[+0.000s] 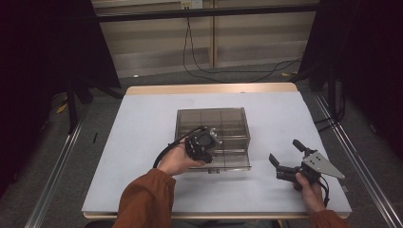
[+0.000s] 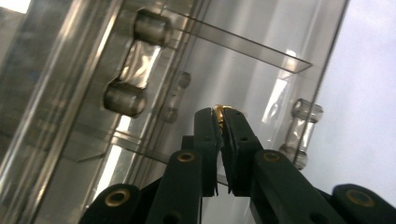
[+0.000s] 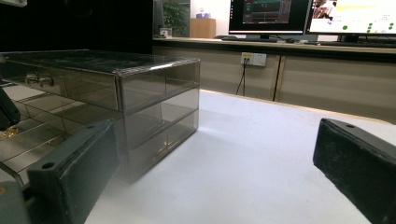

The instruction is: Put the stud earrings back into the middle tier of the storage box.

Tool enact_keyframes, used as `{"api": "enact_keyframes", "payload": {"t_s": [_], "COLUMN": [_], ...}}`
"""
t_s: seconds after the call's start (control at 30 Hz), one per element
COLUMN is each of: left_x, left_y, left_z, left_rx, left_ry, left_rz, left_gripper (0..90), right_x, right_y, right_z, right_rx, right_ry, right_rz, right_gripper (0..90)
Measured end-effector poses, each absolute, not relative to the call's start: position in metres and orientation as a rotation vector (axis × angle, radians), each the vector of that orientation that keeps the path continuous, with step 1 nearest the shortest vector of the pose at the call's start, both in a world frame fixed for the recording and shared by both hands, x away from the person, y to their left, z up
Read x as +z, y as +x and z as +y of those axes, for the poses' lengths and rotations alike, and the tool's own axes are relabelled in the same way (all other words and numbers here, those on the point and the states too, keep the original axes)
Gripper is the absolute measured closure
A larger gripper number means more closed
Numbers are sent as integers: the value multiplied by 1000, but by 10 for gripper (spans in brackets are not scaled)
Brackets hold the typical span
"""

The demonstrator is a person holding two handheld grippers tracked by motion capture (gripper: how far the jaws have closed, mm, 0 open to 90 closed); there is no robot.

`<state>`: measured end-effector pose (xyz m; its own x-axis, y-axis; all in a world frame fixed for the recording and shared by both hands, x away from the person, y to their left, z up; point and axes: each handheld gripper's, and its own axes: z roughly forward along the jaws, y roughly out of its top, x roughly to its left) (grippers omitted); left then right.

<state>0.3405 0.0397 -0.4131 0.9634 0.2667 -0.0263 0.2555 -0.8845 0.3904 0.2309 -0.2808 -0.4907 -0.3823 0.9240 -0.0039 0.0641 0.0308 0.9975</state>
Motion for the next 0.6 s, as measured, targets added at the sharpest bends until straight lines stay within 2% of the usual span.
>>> {"api": "enact_keyframes", "payload": {"t_s": [0.07, 0.3, 0.6], "left_x": [-413, -407, -401], "left_y": [342, 343, 337], "left_z": [42, 50, 79], "left_rx": [31, 36, -3], "left_ry": [2698, 2644, 2453], "left_rz": [403, 402, 468], "left_gripper": [819, 821, 840], "right_x": [-491, -491, -491], "right_y": [231, 231, 231], "right_z": [-281, -281, -281], "right_rx": [1447, 1445, 1448], "right_ry": [1033, 1033, 1034], "right_rz": [1555, 1555, 1554], "right_gripper": [0, 0, 0]}}
